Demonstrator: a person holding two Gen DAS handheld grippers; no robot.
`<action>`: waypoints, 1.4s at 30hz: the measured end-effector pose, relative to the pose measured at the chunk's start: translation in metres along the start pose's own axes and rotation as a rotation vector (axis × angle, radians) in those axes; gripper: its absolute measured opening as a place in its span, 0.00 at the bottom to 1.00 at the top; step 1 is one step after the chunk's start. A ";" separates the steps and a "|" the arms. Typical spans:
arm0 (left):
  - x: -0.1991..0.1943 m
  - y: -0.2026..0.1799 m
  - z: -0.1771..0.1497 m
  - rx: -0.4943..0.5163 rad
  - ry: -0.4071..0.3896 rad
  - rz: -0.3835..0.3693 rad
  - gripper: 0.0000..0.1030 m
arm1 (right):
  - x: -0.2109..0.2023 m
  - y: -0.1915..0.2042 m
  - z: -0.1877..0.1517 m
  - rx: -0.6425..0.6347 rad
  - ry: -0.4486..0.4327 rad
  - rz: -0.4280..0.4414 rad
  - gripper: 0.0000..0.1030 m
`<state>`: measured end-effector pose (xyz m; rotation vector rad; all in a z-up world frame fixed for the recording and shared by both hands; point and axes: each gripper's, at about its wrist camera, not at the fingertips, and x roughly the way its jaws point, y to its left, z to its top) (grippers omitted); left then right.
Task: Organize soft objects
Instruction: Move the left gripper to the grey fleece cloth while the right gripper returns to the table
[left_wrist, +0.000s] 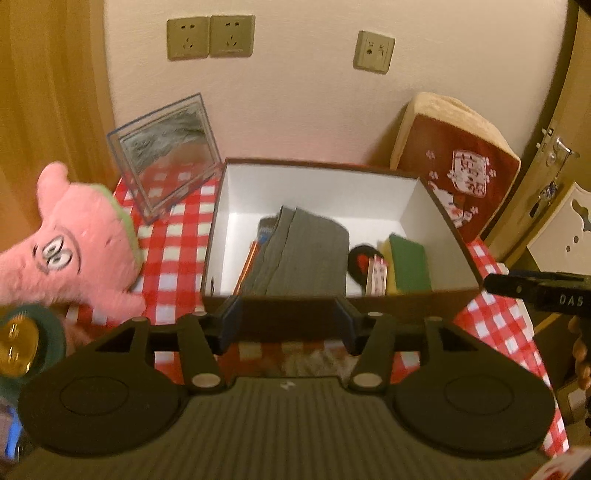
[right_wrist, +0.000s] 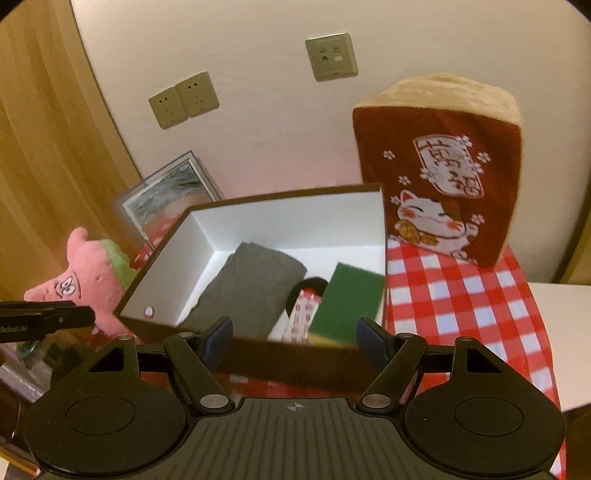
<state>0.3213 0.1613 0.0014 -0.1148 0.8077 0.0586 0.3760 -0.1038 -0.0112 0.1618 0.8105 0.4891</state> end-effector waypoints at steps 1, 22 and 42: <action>-0.003 0.001 -0.006 0.000 0.005 0.004 0.53 | -0.004 0.001 -0.004 0.004 0.000 -0.003 0.72; -0.027 0.017 -0.118 0.010 0.147 0.015 0.60 | -0.032 0.031 -0.108 0.061 0.120 -0.030 0.72; 0.008 0.010 -0.153 0.035 0.244 0.054 0.62 | -0.019 0.031 -0.152 0.061 0.236 -0.075 0.72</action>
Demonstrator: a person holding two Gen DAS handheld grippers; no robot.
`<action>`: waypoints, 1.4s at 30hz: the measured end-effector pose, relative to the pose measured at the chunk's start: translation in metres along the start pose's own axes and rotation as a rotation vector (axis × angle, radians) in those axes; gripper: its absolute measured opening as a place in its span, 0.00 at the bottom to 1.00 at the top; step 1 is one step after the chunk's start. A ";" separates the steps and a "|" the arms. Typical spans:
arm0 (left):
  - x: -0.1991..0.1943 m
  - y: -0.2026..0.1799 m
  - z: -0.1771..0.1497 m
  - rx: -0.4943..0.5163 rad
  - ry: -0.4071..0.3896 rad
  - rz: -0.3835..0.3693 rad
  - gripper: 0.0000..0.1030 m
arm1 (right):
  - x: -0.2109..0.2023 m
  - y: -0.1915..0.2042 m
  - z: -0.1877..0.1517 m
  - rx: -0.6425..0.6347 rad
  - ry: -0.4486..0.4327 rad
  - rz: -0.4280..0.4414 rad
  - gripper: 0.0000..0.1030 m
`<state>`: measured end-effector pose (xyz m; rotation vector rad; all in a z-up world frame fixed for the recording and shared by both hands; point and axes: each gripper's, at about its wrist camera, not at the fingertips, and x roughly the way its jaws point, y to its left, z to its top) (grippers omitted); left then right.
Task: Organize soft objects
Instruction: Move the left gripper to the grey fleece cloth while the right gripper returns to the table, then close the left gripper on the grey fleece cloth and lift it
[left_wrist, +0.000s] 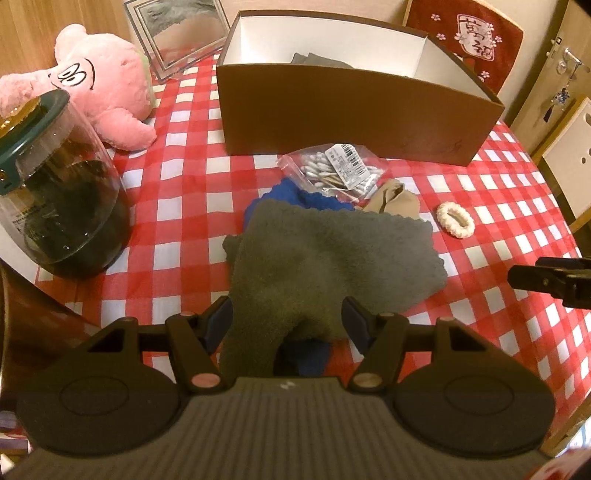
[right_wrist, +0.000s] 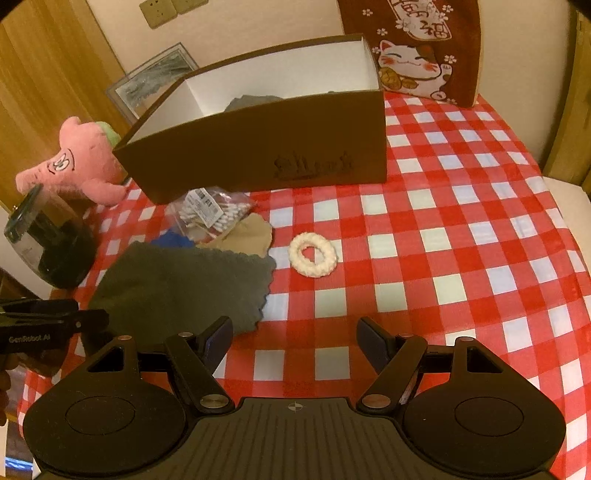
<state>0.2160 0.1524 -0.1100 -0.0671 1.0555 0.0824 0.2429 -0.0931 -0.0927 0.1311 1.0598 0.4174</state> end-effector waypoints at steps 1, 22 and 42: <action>0.002 -0.001 0.000 -0.002 0.000 0.006 0.62 | 0.001 -0.001 0.000 -0.004 0.005 0.000 0.72; 0.056 -0.001 0.013 -0.022 0.052 0.090 0.71 | 0.008 -0.045 0.009 0.027 0.050 -0.004 0.72; -0.019 -0.003 -0.006 -0.098 -0.070 0.022 0.12 | 0.020 -0.047 0.018 -0.034 0.051 0.062 0.72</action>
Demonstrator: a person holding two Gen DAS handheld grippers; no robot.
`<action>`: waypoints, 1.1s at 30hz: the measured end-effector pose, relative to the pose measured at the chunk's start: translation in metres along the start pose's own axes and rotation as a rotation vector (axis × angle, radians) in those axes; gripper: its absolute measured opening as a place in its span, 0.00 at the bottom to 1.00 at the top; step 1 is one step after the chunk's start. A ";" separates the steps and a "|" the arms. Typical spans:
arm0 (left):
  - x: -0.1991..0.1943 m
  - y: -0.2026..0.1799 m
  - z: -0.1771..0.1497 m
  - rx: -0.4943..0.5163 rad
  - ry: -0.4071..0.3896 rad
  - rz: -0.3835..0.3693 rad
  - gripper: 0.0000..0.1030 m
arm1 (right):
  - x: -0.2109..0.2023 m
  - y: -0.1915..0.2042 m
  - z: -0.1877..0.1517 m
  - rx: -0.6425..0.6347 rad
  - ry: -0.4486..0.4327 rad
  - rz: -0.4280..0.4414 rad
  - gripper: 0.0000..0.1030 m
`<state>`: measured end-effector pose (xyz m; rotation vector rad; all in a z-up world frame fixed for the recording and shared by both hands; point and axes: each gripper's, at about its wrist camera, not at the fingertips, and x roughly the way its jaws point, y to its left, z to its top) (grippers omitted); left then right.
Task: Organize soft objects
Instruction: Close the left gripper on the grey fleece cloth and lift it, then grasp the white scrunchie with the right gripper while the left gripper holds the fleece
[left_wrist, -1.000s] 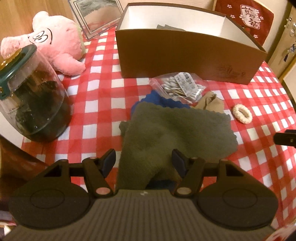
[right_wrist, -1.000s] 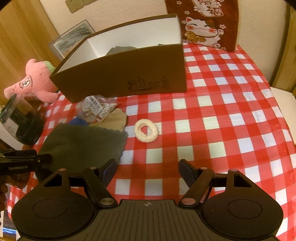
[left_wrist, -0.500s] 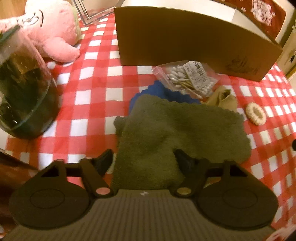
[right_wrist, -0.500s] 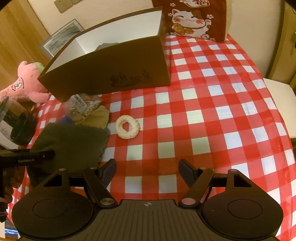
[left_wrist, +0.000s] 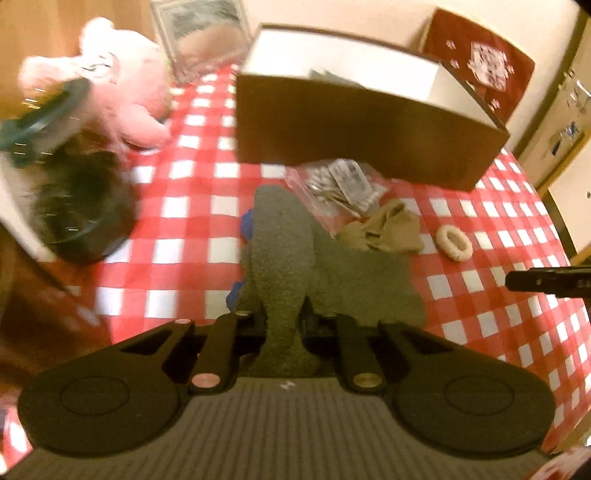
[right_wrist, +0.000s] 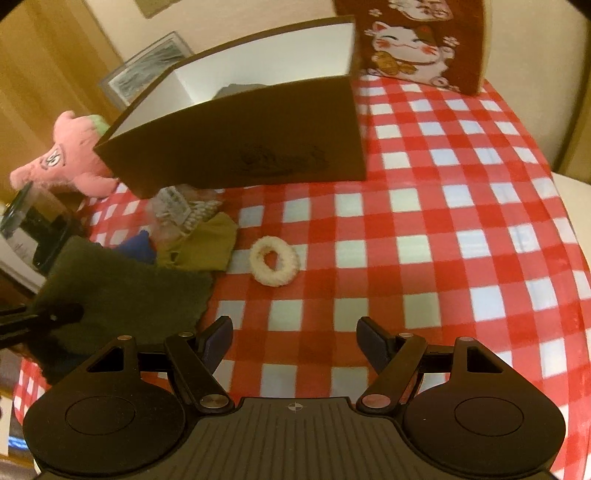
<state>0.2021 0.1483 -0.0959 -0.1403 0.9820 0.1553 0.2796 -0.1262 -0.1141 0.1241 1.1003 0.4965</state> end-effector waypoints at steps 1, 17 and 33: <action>-0.006 0.002 0.000 -0.007 -0.008 0.016 0.12 | 0.001 0.003 0.001 -0.013 -0.002 0.007 0.72; 0.020 0.001 -0.003 -0.036 0.059 0.148 0.29 | 0.023 0.044 0.014 -0.196 0.001 0.087 0.72; 0.069 0.002 0.000 -0.044 0.115 0.165 0.49 | 0.064 0.055 0.038 -0.306 -0.024 0.028 0.72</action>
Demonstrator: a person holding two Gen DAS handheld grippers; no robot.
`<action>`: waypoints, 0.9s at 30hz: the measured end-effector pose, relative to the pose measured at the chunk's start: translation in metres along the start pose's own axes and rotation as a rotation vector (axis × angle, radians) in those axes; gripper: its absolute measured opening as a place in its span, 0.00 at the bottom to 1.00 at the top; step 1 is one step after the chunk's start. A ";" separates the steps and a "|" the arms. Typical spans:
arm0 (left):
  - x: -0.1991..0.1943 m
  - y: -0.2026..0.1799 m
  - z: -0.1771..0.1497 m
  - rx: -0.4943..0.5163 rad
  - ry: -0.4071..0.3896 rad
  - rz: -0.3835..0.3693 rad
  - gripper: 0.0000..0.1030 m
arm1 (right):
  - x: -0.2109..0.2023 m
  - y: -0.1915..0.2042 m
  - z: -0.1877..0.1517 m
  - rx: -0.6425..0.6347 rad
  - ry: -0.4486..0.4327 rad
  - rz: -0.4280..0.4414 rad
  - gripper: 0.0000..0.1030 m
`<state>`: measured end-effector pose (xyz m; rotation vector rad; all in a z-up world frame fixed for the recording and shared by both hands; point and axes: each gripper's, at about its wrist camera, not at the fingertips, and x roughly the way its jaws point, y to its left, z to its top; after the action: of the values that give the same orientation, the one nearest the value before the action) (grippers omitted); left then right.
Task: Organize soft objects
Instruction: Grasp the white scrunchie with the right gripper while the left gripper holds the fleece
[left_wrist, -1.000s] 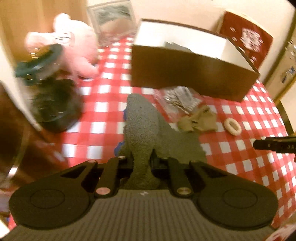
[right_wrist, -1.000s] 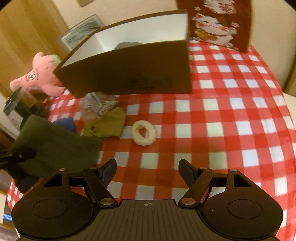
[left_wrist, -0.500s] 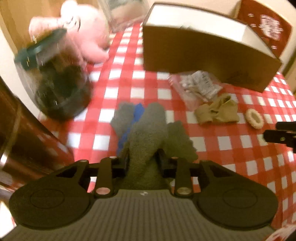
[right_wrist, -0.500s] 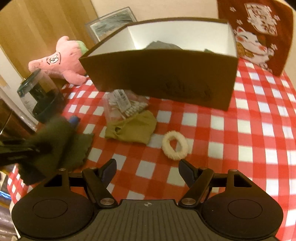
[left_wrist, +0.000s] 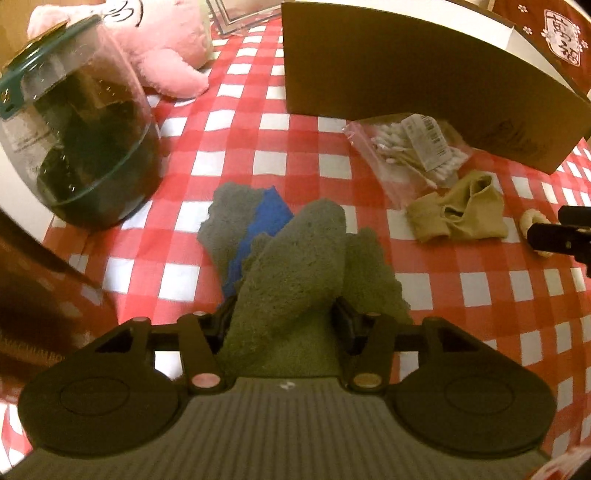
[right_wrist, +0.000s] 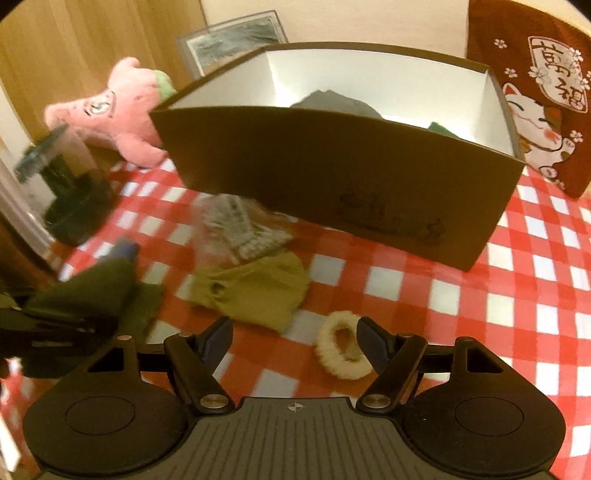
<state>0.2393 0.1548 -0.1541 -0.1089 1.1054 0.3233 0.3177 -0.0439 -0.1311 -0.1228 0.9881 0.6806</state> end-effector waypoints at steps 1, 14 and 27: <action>0.001 0.000 0.001 0.004 -0.004 0.000 0.49 | 0.004 -0.002 -0.001 -0.008 0.004 -0.018 0.72; 0.005 0.001 0.007 -0.010 -0.008 -0.008 0.49 | 0.025 -0.013 -0.016 -0.094 0.018 -0.093 0.39; -0.001 -0.001 0.003 0.009 -0.022 0.004 0.26 | 0.007 -0.010 -0.034 -0.053 0.023 -0.071 0.21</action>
<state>0.2416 0.1545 -0.1523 -0.0942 1.0851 0.3225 0.3014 -0.0622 -0.1577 -0.2118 0.9835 0.6419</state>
